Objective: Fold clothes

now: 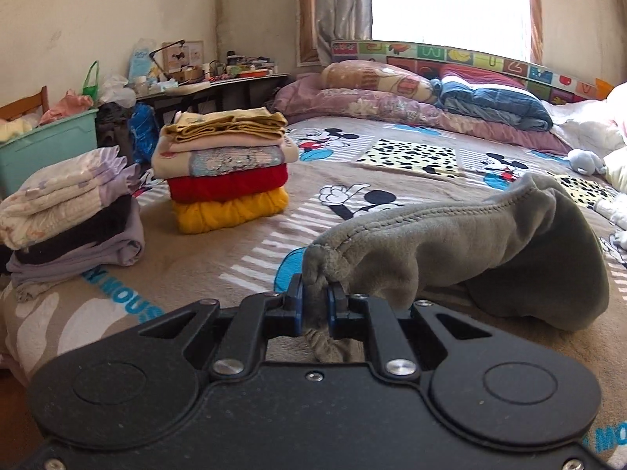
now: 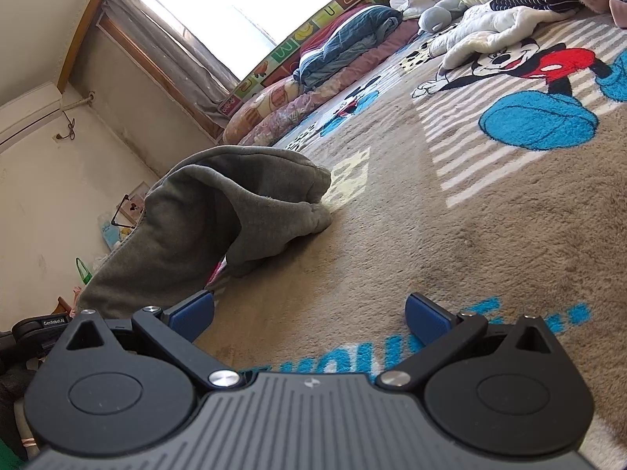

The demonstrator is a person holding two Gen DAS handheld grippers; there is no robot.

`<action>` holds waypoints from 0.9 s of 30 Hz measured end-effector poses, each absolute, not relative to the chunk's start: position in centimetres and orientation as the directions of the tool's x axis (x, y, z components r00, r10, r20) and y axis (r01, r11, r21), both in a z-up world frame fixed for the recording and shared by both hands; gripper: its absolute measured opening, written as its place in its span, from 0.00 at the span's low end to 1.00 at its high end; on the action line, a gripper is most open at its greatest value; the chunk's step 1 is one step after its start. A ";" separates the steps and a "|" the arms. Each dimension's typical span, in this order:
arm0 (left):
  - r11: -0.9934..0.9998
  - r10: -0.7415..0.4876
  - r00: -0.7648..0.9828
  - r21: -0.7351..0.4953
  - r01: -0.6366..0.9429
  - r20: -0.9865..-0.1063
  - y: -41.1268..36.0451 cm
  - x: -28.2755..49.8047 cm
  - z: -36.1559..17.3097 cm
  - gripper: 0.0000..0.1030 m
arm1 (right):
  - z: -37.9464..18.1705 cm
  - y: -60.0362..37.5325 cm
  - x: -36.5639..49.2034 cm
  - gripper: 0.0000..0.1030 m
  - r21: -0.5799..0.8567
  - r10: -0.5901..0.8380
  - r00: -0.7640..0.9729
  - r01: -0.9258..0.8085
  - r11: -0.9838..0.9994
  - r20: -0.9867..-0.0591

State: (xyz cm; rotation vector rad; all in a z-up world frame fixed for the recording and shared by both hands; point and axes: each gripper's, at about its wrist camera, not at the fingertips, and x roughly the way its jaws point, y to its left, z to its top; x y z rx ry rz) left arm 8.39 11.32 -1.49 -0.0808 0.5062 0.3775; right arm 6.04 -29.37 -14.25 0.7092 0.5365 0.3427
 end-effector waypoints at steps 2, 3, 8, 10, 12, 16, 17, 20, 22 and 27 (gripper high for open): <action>0.913 0.348 0.789 -0.008 -0.408 -0.505 12.2 8.3 -1.3 0.10 | -14.2 -29.3 5.9 1.00 0.690 0.471 0.810 -0.118 0.714 -0.349; 0.902 0.360 0.778 -0.021 -0.431 -0.515 12.7 8.3 -1.3 0.10 | -14.2 -29.3 5.9 1.00 0.688 0.471 0.809 -0.118 0.716 -0.352; 0.850 0.391 0.733 -0.088 -0.520 -0.557 15.1 8.0 -1.7 0.10 | -14.6 -29.5 5.5 1.00 0.693 0.471 0.809 -0.114 0.712 -0.352; 0.832 0.384 0.724 -0.124 -0.540 -0.573 16.1 7.8 -2.5 0.10 | -14.7 -29.4 5.2 1.00 0.696 0.474 0.810 -0.116 0.708 -0.347; 0.814 0.379 0.715 -0.156 -0.560 -0.587 17.0 7.7 -3.2 0.10 | -14.8 -29.4 4.8 1.00 0.690 0.479 0.807 -0.127 0.713 -0.346; 0.778 0.371 0.707 -0.214 -0.591 -0.602 18.6 7.1 -4.1 0.10 | -14.9 -29.7 4.3 1.00 0.700 0.492 0.805 -0.139 0.701 -0.332; 0.771 0.370 0.705 -0.224 -0.597 -0.605 19.0 6.9 -4.4 0.10 | -14.9 -29.9 4.2 1.00 0.709 0.495 0.806 -0.139 0.691 -0.324; 0.757 0.347 0.704 -0.258 -0.600 -0.620 20.4 6.4 -5.4 0.10 | -15.1 -30.3 4.1 1.00 0.736 0.500 0.810 -0.133 0.664 -0.305; 0.758 0.312 0.722 -0.297 -0.581 -0.618 21.2 6.0 -5.8 0.13 | -15.1 -30.6 4.1 1.00 0.749 0.503 0.811 -0.127 0.651 -0.300; 0.667 0.295 0.728 -0.412 -0.621 -0.619 24.5 3.6 -6.8 0.27 | -15.3 -31.2 4.7 1.00 0.802 0.487 0.822 -0.065 0.593 -0.294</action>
